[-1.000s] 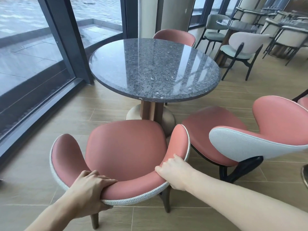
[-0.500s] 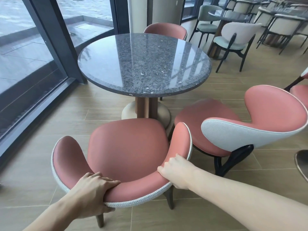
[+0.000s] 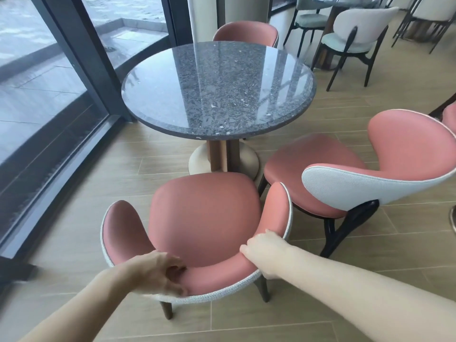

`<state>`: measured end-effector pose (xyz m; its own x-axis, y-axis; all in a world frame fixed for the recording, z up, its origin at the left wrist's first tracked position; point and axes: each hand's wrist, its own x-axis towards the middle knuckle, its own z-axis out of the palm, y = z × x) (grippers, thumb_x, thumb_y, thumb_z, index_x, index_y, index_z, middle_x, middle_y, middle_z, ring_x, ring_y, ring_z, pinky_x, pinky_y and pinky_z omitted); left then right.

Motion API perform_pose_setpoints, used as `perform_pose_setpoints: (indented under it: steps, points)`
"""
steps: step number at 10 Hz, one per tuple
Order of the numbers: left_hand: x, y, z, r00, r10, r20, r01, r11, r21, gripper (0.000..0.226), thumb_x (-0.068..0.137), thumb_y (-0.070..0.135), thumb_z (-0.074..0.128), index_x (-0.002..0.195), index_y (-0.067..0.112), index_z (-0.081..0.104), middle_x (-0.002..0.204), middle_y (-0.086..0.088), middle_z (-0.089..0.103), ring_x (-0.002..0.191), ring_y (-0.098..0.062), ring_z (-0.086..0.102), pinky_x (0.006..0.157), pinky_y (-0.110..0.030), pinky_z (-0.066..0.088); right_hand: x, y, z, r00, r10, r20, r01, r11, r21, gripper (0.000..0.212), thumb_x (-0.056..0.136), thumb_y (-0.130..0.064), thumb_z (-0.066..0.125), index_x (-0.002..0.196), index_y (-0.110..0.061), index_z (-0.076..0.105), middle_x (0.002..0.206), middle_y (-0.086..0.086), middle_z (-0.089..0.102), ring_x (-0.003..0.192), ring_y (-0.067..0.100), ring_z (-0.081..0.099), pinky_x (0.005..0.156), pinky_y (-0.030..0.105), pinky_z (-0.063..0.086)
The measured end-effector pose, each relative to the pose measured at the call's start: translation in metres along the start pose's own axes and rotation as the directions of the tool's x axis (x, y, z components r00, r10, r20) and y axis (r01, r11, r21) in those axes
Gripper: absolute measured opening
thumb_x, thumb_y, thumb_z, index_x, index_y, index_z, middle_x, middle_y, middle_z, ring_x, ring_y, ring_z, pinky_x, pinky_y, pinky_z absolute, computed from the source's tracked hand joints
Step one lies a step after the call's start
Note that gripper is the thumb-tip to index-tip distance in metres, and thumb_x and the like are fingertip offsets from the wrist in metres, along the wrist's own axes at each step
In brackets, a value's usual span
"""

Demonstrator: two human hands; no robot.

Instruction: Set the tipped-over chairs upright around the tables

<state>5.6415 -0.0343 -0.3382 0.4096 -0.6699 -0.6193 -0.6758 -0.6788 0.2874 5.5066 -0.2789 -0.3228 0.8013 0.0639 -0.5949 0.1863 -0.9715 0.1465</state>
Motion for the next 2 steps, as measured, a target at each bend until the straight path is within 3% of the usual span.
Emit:
perform_pose_setpoints:
  steps: [1, 2]
  points:
    - [0.002, 0.005, -0.024, 0.996, -0.017, -0.088, -0.005, 0.97, -0.242, 0.035, 0.083, 0.054, 0.066, 0.111, 0.035, 0.07, 0.105, 0.018, 0.07, 0.099, -0.001, 0.065, 0.081, -0.014, 0.047, -0.006, 0.006, -0.02, 0.997, 0.019, 0.078, -0.031, 0.989, 0.146, 0.044, 0.083, -0.011, 0.064, 0.126, -0.011, 0.051, 0.122, 0.01, 0.059, 0.111, 0.031, 0.06, 0.09, 0.044, 0.051]
    - [-0.009, 0.019, -0.053, 0.929, -0.108, -0.354, -0.065, 0.894, -0.444, 0.015, 0.095, 0.033, 0.064, 0.107, 0.034, 0.073, 0.105, 0.017, 0.074, 0.099, 0.002, 0.067, 0.08, -0.014, 0.05, -0.023, 0.015, -0.049, 0.99, 0.141, 0.021, -0.135, 0.877, 0.462, 0.051, 0.087, -0.018, 0.057, 0.137, -0.019, 0.049, 0.13, 0.008, 0.056, 0.117, 0.027, 0.056, 0.087, 0.038, 0.05]
